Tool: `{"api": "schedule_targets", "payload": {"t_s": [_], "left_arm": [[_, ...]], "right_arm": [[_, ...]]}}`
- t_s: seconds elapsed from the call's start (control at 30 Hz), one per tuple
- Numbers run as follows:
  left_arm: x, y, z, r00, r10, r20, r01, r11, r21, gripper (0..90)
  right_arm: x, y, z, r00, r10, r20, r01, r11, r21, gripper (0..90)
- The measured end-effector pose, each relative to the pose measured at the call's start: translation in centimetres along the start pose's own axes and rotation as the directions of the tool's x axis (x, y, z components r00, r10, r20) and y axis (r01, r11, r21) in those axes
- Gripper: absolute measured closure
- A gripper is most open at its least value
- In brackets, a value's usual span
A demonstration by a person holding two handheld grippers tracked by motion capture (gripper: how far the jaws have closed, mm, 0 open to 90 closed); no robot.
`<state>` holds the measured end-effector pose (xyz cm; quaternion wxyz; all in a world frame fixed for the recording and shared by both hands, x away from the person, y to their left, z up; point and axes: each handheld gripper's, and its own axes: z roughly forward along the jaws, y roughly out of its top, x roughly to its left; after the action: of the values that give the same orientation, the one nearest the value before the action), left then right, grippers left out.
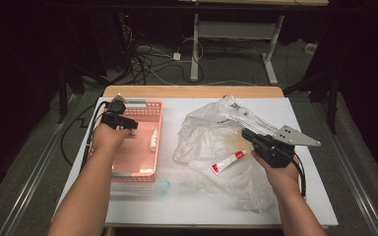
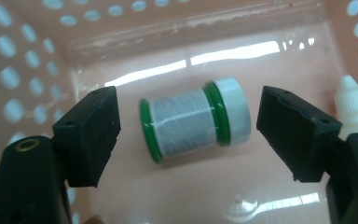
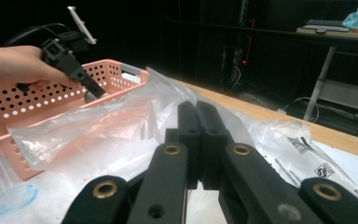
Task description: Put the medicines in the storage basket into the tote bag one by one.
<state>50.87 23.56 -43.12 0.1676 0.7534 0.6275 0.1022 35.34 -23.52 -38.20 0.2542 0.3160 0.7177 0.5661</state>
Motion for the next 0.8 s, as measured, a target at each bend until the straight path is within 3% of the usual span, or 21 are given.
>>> {"api": "schedule_targets", "payload": {"t_s": [0.07,0.27,0.57,0.8], "left_arm": [[0.13,0.20,0.82,0.9999,-0.015,0.004,0.015,0.9997,0.019,32.4],[0.44,0.46,1.23,0.9987,-0.046,0.020,0.046,0.9989,0.013,34.6],[0.17,-0.05,1.00,0.9999,-0.010,-0.012,0.010,0.9999,0.007,35.0],[0.04,0.07,1.18,1.0000,-0.001,0.001,0.001,1.0000,0.000,34.9]], "right_arm": [[-0.02,-0.04,-0.05,0.9999,0.010,0.004,-0.010,1.000,0.005,90.0],[-0.14,0.15,-0.28,0.9999,0.007,0.008,-0.007,1.000,-0.008,90.0],[-0.01,0.11,-0.15,1.0000,0.001,0.005,-0.001,1.000,-0.004,90.0],[0.04,0.13,-0.21,1.0000,-0.001,0.002,0.001,1.000,-0.003,90.0]]}}
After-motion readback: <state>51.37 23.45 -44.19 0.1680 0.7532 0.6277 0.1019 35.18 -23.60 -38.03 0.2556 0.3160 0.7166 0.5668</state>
